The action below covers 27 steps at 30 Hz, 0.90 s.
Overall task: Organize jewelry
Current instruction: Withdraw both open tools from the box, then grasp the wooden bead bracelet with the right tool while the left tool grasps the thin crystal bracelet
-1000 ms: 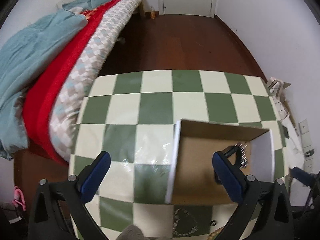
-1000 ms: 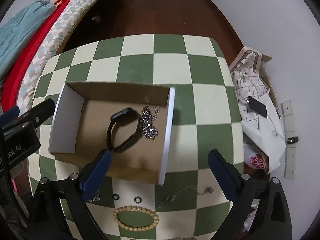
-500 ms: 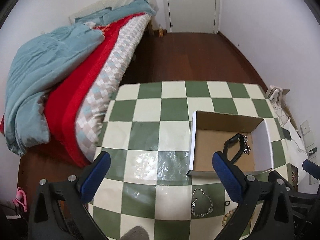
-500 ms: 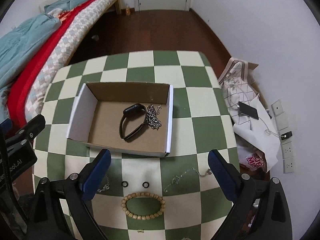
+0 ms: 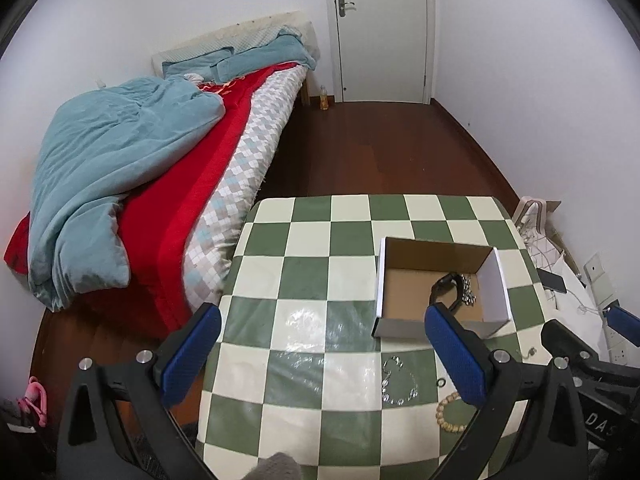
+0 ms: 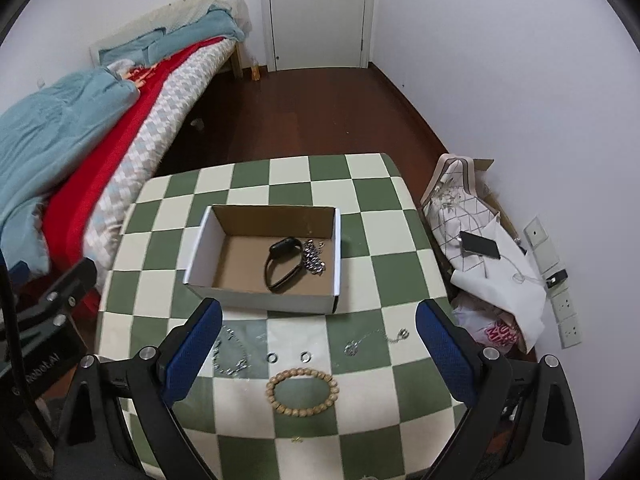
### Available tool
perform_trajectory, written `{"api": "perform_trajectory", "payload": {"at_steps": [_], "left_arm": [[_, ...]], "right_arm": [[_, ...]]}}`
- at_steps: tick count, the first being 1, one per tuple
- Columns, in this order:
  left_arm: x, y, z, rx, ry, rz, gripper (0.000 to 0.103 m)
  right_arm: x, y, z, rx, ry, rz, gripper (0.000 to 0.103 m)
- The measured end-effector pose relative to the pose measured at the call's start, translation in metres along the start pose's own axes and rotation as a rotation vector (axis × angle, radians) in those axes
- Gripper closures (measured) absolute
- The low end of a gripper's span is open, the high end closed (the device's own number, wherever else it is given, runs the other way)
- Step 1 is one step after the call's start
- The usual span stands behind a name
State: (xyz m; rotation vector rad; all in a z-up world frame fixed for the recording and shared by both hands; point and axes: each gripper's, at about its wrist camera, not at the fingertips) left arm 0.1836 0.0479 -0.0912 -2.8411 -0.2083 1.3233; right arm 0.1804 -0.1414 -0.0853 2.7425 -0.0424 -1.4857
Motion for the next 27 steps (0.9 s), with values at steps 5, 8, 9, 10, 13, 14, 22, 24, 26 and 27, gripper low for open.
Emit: {"api": "perform_trajectory", "payload": {"at_steps": [5, 8, 9, 10, 13, 14, 22, 24, 26, 27], "left_arm": [[0.014, -0.002, 0.028, 0.018, -0.063, -0.025, 0.000], [0.038, -0.001, 0.050, 0.027, -0.134, -0.042, 0.000], [0.045, 0.000, 0.056, 0.032, -0.151, -0.049, 0.000], [0.054, 0.001, 0.064, 0.038, -0.171, -0.065, 0.000], [0.081, 0.005, 0.079, 0.054, -0.228, -0.085, 0.000], [0.089, 0.006, 0.084, 0.059, -0.245, -0.092, 0.000], [0.138, 0.023, 0.100, 0.085, -0.352, -0.070, 0.000], [0.146, 0.029, 0.100, 0.086, -0.372, -0.045, 0.000], [0.153, 0.033, 0.098, 0.085, -0.388, -0.021, 0.000], [0.156, 0.037, 0.098, 0.089, -0.395, -0.013, 0.000]], "right_arm": [[0.004, 0.005, 0.026, 0.022, -0.052, -0.014, 0.004], [0.031, 0.012, 0.050, 0.037, -0.132, -0.003, 0.004], [0.045, 0.016, 0.061, 0.053, -0.175, -0.004, 0.005], [0.056, 0.021, 0.067, 0.063, -0.201, -0.002, 0.005], [0.094, 0.033, 0.090, 0.092, -0.285, 0.016, 0.016], [0.105, 0.036, 0.096, 0.102, -0.308, 0.017, 0.025], [0.152, 0.028, 0.123, 0.052, -0.346, 0.033, 0.072], [0.151, 0.025, 0.122, 0.028, -0.343, 0.039, 0.093], [0.151, 0.032, 0.122, 0.040, -0.340, 0.043, 0.093], [0.150, 0.037, 0.122, 0.050, -0.338, 0.052, 0.093]]}}
Point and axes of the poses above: each gripper's, at about its wrist camera, not at the fingertips, and x roughly the way its jaws point, y to its right, z to its underside, and after that the axes turned 1 degree about -x, right-handed
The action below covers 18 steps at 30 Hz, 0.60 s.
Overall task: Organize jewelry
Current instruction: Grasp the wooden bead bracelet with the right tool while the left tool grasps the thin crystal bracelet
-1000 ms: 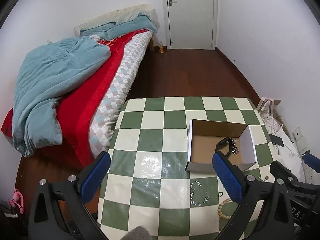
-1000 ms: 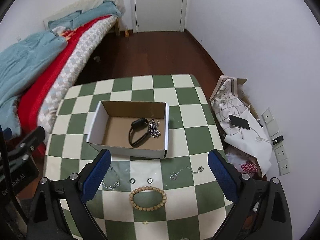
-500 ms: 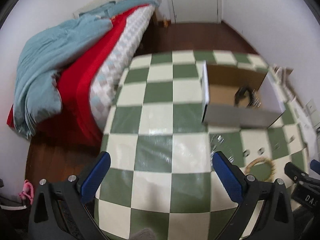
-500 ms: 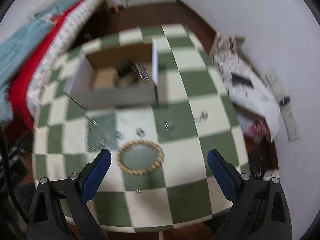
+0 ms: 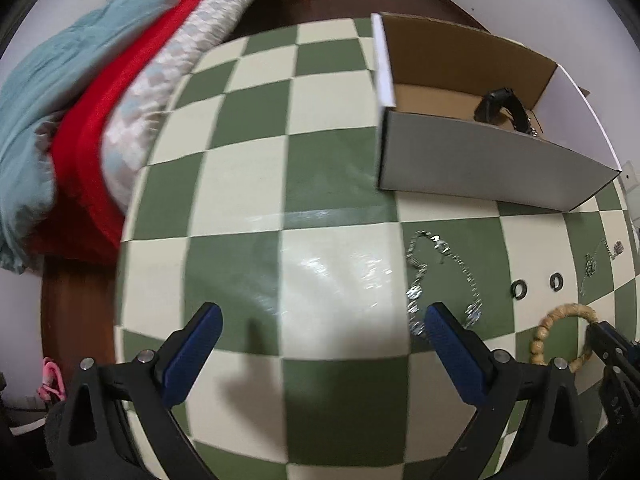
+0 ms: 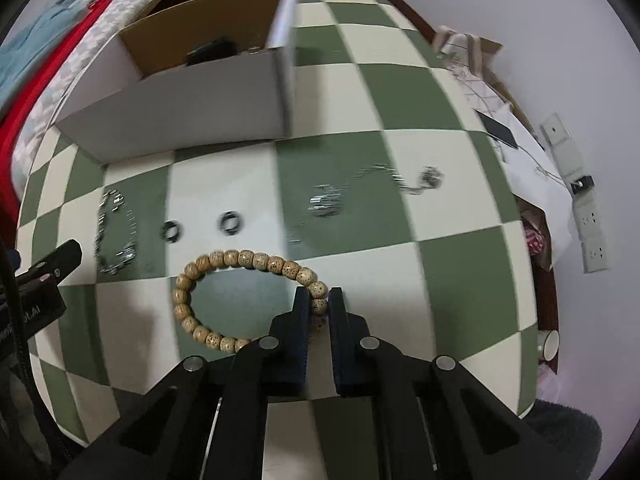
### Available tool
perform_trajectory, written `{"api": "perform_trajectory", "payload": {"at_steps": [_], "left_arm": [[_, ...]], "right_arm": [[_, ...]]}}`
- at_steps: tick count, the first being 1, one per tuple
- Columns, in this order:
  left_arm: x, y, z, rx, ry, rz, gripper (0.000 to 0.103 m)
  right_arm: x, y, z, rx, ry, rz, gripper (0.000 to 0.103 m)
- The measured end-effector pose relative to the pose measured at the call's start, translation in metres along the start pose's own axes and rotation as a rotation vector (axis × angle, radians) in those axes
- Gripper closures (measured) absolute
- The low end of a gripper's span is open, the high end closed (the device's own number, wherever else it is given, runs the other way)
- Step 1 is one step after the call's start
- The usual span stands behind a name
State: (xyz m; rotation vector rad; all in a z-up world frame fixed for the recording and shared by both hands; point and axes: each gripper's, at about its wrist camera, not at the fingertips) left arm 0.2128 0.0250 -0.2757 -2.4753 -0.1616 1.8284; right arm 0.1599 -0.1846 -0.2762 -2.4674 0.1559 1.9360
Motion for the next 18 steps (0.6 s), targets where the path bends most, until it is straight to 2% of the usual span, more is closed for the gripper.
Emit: {"api": "perform_trajectory", "payload": {"at_steps": [2, 4, 8, 10, 11, 13, 16, 18], "left_arm": [[0.007, 0.007, -0.004, 0.015, -0.008, 0.020, 0.002], [0.012, 0.014, -0.006, 0.035, -0.018, 0.026, 0.013], [0.009, 0.019, -0.006, 0.041, 0.000, 0.058, 0.027], [0.006, 0.022, -0.004, 0.047, 0.007, 0.089, 0.051], [0.004, 0.024, -0.004, 0.050, 0.011, 0.100, 0.059], [0.001, 0.029, -0.003, 0.065, 0.014, 0.107, 0.088], [-0.001, 0.036, -0.002, 0.089, 0.019, 0.099, 0.099], [-0.002, 0.039, 0.001, 0.100, 0.027, 0.089, 0.100]], "right_arm": [[-0.001, 0.011, 0.000, 0.020, -0.002, 0.002, 0.093], [-0.001, 0.017, 0.000, 0.029, -0.014, -0.004, 0.093], [-0.002, 0.022, -0.001, 0.036, -0.027, -0.006, 0.093], [-0.002, 0.020, -0.001, 0.037, -0.028, 0.001, 0.092], [-0.002, 0.020, -0.002, 0.037, -0.027, 0.006, 0.092], [-0.001, 0.019, -0.003, 0.032, -0.026, 0.014, 0.092], [0.001, 0.019, -0.005, 0.031, -0.028, 0.016, 0.092], [0.002, 0.019, -0.006, 0.030, -0.031, 0.017, 0.092]]}}
Point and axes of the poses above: each gripper's, at about its wrist camera, not at the fingertips, and x roughly the way its jaws point, y to its right, z to its underside, and after that the axes turned 1 degree about -x, right-handed
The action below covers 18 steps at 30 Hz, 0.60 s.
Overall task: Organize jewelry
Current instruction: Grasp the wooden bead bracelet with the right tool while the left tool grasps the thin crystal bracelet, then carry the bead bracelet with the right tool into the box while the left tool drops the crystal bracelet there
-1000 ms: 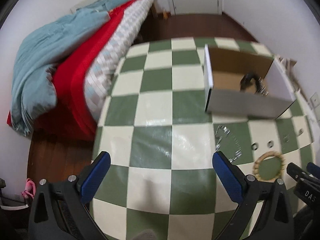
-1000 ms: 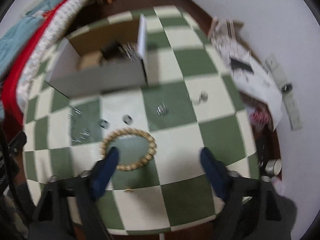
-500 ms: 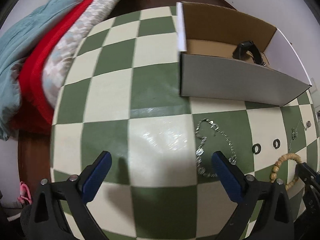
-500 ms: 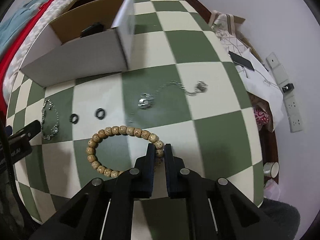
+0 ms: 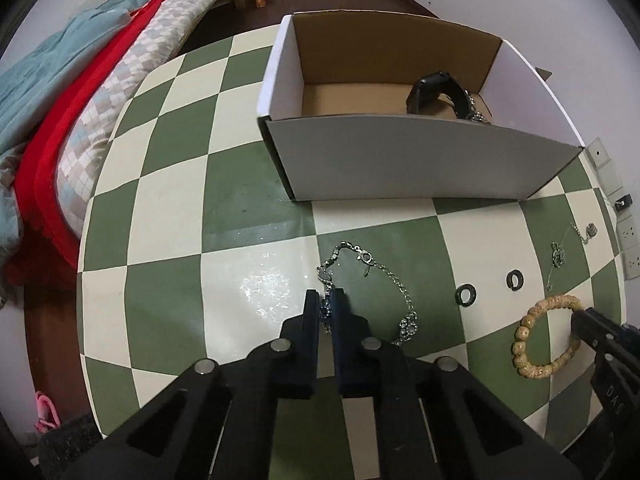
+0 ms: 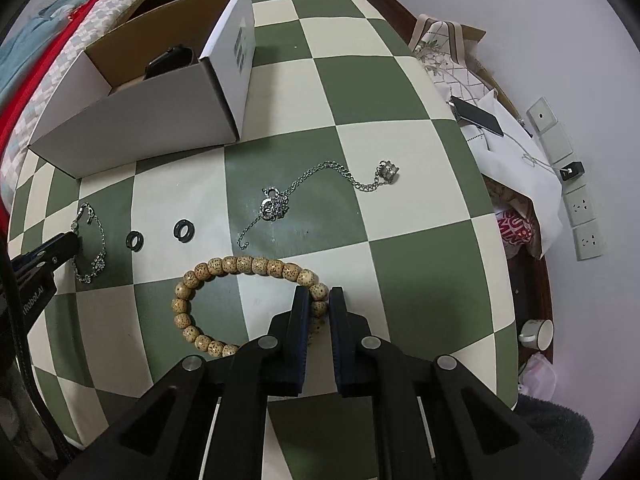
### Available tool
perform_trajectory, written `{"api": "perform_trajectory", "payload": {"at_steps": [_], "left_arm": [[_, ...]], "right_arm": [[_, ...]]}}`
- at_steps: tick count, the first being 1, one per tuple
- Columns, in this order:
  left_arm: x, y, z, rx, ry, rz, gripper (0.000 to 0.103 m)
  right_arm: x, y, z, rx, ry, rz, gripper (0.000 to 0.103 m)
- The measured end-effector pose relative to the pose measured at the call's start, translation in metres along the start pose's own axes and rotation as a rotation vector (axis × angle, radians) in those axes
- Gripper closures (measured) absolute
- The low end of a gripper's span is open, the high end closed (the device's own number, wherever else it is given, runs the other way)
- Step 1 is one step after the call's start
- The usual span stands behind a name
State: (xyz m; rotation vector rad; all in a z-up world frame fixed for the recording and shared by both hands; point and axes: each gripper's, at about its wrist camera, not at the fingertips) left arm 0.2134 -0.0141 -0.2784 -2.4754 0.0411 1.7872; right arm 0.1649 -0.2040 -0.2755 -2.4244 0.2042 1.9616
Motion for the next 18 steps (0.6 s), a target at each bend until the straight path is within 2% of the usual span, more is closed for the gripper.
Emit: {"api": "perform_trajectory", "payload": {"at_steps": [11, 18], "left_arm": [[-0.007, 0.002, 0.008, -0.014, 0.003, 0.005, 0.101], [-0.041, -0.015, 0.014, -0.040, 0.053, 0.053, 0.103]], "right_arm": [[0.001, -0.006, 0.000, -0.024, 0.009, 0.027, 0.093], [-0.014, 0.006, 0.012, 0.043, 0.050, -0.038, 0.094]]}}
Point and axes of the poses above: each gripper's, at about its wrist camera, not at the fingertips, and x roughly the way its jaws point, y to its right, z to its underside, and after that the axes turned 1 degree about -x, right-handed
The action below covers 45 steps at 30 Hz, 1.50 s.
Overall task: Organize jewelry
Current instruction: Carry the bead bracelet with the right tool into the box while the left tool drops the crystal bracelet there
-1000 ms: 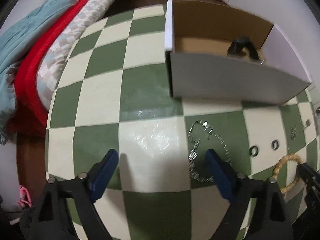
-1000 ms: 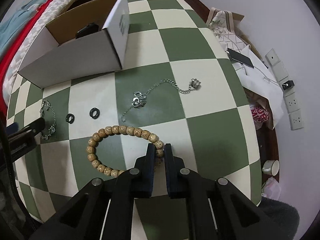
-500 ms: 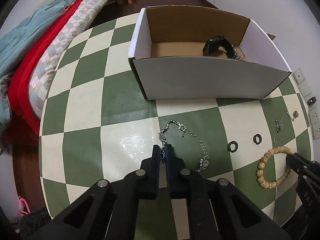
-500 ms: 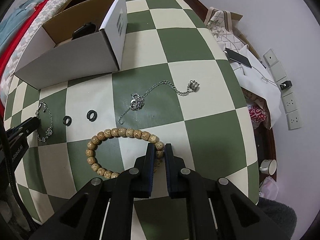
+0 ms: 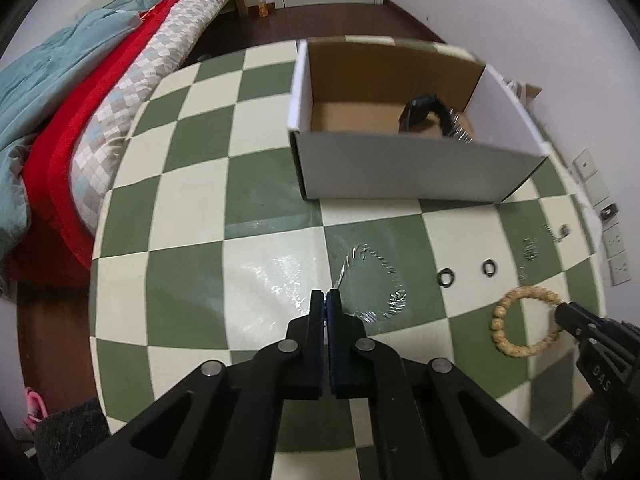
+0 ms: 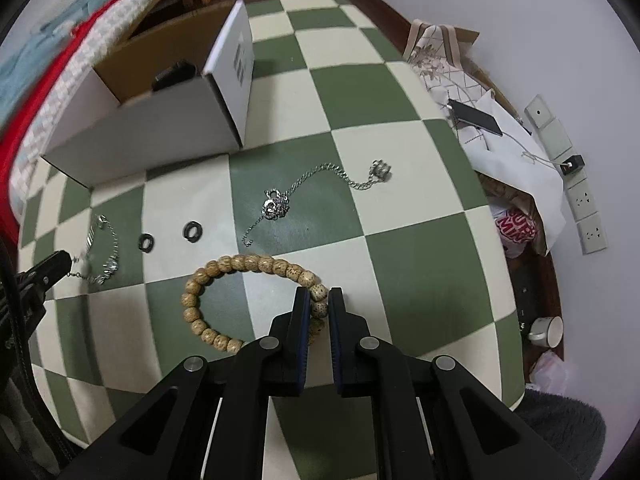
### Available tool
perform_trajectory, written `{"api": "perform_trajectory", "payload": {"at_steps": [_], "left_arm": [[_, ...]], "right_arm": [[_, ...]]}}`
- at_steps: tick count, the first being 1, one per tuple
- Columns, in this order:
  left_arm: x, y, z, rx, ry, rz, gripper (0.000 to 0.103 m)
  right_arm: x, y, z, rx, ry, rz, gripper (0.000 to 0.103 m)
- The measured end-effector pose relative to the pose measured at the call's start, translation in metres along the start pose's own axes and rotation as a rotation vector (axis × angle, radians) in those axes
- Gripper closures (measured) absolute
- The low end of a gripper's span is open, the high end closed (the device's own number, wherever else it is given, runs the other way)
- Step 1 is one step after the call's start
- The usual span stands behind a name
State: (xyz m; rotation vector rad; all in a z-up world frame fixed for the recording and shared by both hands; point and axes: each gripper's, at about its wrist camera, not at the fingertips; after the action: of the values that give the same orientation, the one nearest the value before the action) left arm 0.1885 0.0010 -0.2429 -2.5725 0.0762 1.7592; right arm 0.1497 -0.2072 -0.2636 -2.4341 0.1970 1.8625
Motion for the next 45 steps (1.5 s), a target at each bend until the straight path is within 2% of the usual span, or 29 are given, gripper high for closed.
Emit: {"api": "perform_trajectory", "payload": {"at_steps": [7, 15, 22, 28, 35, 38, 45], "left_arm": [[-0.034, -0.017, -0.008, -0.040, 0.044, 0.054, 0.103], [-0.072, -0.022, -0.029, -0.045, 0.126, 0.074, 0.103], [-0.106, -0.018, -0.070, -0.046, 0.205, 0.127, 0.103], [-0.112, -0.011, -0.118, -0.007, 0.246, 0.139, 0.103], [-0.064, -0.009, -0.168, 0.017, 0.147, 0.164, 0.103], [-0.034, -0.005, -0.182, 0.035, 0.079, 0.159, 0.103], [0.021, 0.003, -0.196, 0.055, -0.048, 0.158, 0.102]], "right_arm": [[-0.040, 0.005, 0.001, 0.024, 0.072, -0.060, 0.094], [-0.083, 0.000, -0.022, 0.007, 0.153, -0.116, 0.094], [-0.128, -0.017, -0.058, -0.041, 0.236, -0.157, 0.094], [-0.154, -0.040, -0.102, -0.094, 0.298, -0.178, 0.094], [-0.126, -0.061, -0.153, -0.107, 0.245, -0.174, 0.094], [-0.097, -0.063, -0.168, -0.100, 0.179, -0.177, 0.094], [-0.034, -0.061, -0.178, -0.085, 0.013, -0.199, 0.093]]}}
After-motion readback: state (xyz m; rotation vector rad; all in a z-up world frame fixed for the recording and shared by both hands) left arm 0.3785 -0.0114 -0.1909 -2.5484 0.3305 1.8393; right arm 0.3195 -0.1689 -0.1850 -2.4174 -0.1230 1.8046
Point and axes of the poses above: each gripper's, at about its wrist camera, not at the fingertips, and x roughly the way its jaws point, y to its right, z to its underside, and after that the axes turned 1 degree about -x, right-handed
